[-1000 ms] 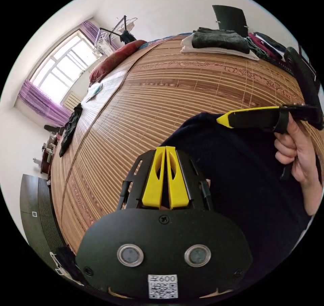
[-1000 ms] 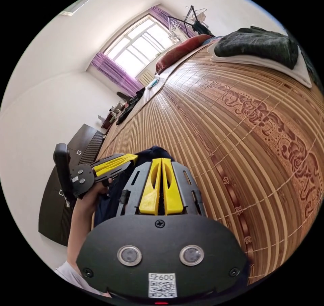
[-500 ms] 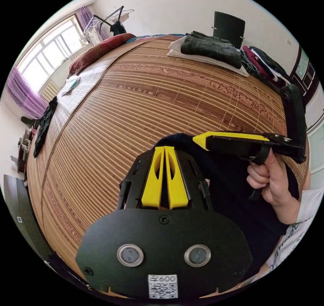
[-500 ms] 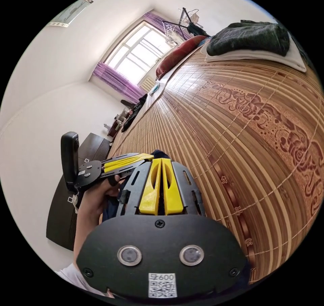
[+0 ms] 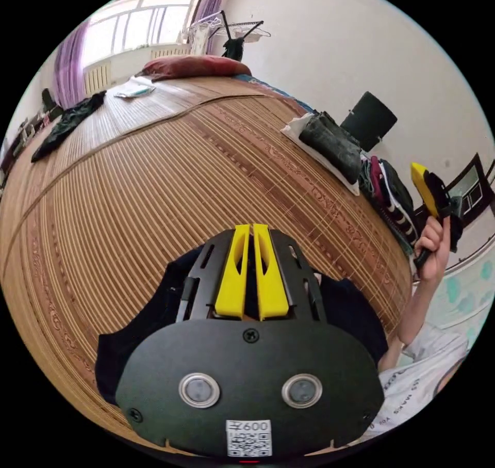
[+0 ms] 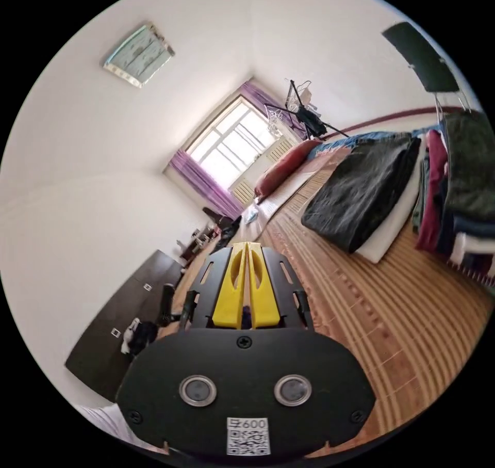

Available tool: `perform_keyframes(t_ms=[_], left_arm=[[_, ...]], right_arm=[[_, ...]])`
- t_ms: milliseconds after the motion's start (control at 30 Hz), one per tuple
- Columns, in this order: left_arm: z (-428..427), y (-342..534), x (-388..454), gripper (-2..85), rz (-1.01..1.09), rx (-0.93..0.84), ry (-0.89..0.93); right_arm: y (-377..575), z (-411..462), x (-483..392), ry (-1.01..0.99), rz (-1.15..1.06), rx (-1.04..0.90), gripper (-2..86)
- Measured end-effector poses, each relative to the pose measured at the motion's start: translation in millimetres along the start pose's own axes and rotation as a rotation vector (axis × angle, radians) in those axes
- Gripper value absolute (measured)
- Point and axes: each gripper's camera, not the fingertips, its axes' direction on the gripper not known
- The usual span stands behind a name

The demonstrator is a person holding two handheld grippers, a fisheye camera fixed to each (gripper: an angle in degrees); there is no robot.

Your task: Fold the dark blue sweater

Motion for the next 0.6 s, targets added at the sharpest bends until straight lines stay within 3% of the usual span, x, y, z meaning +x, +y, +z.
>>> perform_keyframes(t_ms=[100,233,367,600], left_arm=[[12,-14,-18,8.3,-0.065,-0.128,0.022],[16,-37,-30,7.4,-0.099,-0.163,-0.032],[2,-52,-35,4.0,-0.079,-0.082,0.029],[1,-105,-40,3.0,-0.009,-0.217,-0.058]], right_arm=[[13,-13,60,-0.027,-0.056,0.049,-0.9],[31,-6,139,-0.145,0.124,0.020,-0.9],[29,-17,147,-0.194,0.064,0.016,-0.9],[26,-38,145,-0.113,-0.073,0.071,-0.9]])
